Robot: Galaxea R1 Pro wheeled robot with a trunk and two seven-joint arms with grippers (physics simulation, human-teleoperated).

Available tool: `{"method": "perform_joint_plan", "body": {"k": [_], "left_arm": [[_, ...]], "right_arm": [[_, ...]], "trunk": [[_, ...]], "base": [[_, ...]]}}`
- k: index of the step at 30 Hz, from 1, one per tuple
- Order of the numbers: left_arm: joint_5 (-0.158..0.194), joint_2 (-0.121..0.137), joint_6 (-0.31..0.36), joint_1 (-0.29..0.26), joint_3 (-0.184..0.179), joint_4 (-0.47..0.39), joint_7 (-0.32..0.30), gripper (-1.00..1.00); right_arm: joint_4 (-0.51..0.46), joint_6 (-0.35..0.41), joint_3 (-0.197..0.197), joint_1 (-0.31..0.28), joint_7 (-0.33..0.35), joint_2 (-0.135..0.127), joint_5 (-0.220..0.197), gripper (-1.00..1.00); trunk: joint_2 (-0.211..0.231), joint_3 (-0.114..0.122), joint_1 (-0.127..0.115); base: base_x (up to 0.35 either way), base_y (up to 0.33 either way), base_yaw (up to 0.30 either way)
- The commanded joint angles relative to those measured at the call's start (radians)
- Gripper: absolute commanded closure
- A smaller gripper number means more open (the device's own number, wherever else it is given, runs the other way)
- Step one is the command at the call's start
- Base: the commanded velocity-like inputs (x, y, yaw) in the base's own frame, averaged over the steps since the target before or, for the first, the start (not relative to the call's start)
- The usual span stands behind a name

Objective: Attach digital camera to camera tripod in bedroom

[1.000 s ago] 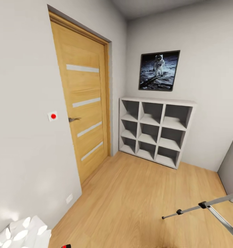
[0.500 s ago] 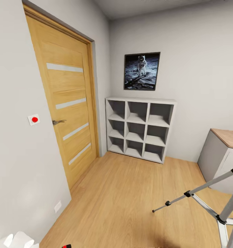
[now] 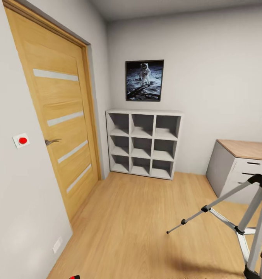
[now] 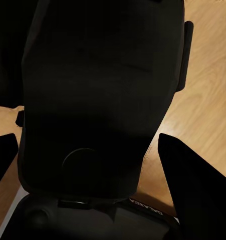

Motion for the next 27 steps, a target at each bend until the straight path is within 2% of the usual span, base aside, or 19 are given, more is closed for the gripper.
{"method": "perform_joint_plan", "body": {"k": [1,8,27], "left_arm": [[0.007,0.0,-0.002,0.0,-0.009,-0.001,0.004,1.0],[0.007,0.0,-0.004,0.0,-0.009,-0.001,0.004,1.0],[0.007,-0.001,-0.005,0.0,-0.009,-0.003,0.01,1.0]], "right_arm": [[0.003,-0.006,-0.009,-0.002,0.002,0.0,0.009,-1.0],[0.003,-0.006,-0.009,-0.002,0.002,0.0,0.009,-1.0],[0.003,-0.006,-0.009,-0.002,0.002,0.0,0.009,-1.0]], "trunk": [[-0.001,-0.002,0.0],[-0.001,-0.002,0.0],[-0.001,-0.002,0.0]], "base": [[0.093,0.211,-0.292],[0.032,0.074,-0.292],[0.001,0.003,-0.292]]}}
